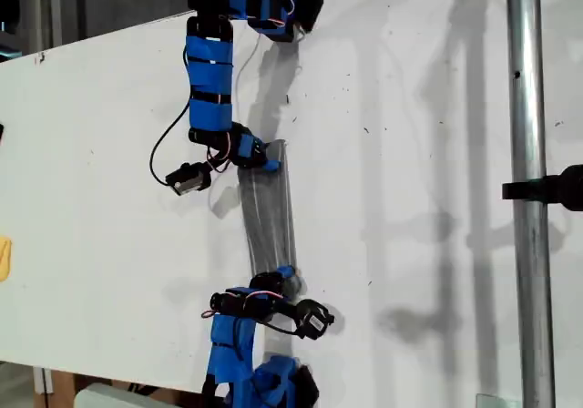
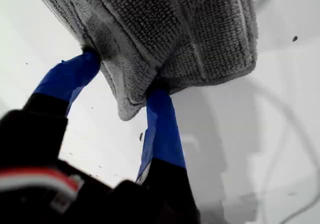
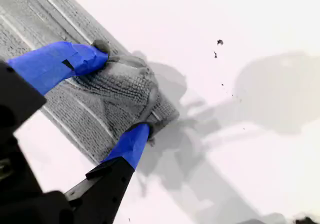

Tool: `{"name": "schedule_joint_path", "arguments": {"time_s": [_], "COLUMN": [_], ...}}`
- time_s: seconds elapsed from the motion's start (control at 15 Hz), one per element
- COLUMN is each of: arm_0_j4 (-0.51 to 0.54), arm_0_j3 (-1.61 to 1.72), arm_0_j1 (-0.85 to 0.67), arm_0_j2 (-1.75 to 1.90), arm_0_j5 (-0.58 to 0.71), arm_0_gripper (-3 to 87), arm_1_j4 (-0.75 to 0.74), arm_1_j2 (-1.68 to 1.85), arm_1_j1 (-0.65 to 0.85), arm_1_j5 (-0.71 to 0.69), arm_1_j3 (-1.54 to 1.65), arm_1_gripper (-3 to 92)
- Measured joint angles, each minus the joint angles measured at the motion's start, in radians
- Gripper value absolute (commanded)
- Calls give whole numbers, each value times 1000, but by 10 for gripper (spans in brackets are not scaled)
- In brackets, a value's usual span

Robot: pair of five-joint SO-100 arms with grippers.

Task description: Grasp corners of a towel and fold twice.

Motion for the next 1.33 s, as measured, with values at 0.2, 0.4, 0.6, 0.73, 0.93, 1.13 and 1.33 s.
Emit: {"name": "schedule_joint_path", "arguments": {"time_s": [0.2,0.4,0.6,0.73,0.93,1.13,1.33], "arm_0_j4": [75,110,18,-155,-285,-307,-319], "arm_0_j3": [69,213,405,606,1022,1140,1166], "arm_0_j1": [-6,-48,-5,91,239,322,316], "arm_0_j2": [202,552,959,1218,1778,1855,1859], "arm_0_j5": [-11,-25,-51,-60,-153,-172,-173], "arm_0_gripper": [224,153,84,40,18,-24,-24], "arm_1_j4": [71,150,156,156,169,173,-98], "arm_1_j2": [117,336,709,1040,1598,1721,1327], "arm_1_j1": [12,58,64,31,-132,-167,-118], "arm_1_j5": [8,55,210,382,683,744,676], "arm_1_j3": [18,153,457,701,1015,1086,1025], "arm_1_gripper": [288,301,314,336,350,367,377]}}
